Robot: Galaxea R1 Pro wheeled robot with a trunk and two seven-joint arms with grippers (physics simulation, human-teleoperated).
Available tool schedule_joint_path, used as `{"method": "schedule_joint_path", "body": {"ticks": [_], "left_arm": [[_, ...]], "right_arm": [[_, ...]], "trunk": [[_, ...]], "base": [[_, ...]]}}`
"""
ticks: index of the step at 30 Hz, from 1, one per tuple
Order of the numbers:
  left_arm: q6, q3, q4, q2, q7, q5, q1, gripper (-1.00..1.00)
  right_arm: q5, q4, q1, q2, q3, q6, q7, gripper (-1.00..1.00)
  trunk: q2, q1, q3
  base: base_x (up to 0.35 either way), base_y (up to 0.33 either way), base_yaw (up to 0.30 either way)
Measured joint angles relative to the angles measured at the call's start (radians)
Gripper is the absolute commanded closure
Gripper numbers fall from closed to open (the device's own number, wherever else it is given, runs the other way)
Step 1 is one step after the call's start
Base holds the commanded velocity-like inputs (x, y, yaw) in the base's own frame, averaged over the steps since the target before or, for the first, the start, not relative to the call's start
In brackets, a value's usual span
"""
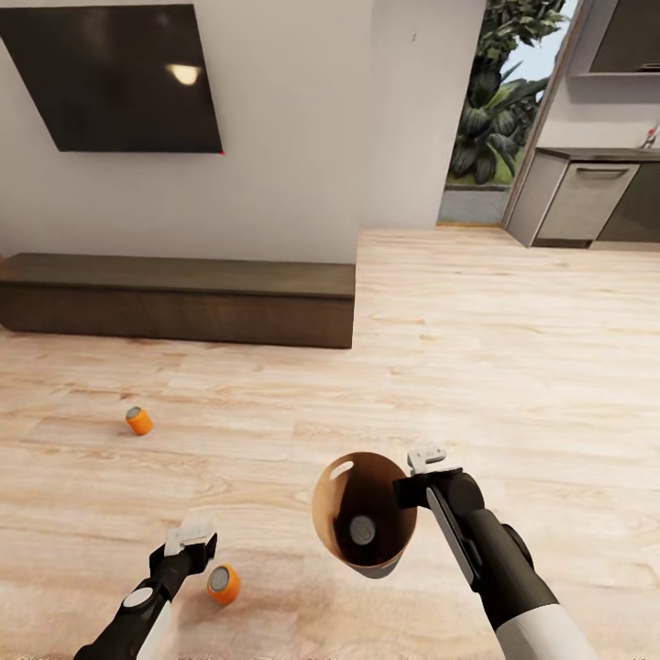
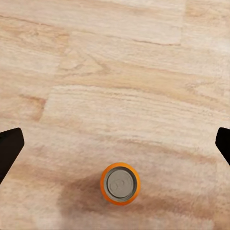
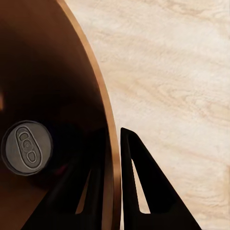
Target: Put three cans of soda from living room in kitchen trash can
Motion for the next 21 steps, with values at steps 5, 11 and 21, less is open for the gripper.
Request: {"method": "schedule_joint_path", "body": {"ticks": [5,11,21], "left_arm": [[0.0,0.0,0.0,0.0,0.001,0.0,0.001,-1.0],[0.0,0.0,0.0,0.0,0.0,0.0,0.001,-1.0],[0.0,0.0,0.0,0.0,0.0,0.0,0.001,-1.0]], "right_arm": [[0.001,-0.007,0.0,0.0,-0.059,0.01,0.002,1.0],[-0.003,-0.049,0.0,0.0,-0.102,0.045,0.005,1.0],[-0.062,-0.107,0.0,0.0,-0.113,0.057,0.005,1.0]], "trunk": [[0.0,0.0,-0.008],[0.0,0.0,-0.018],[0.0,0.0,-0.034]], "base": [[0.0,0.0,0.0],[0.0,0.0,0.0],[0.0,0.0,0.0]]}}
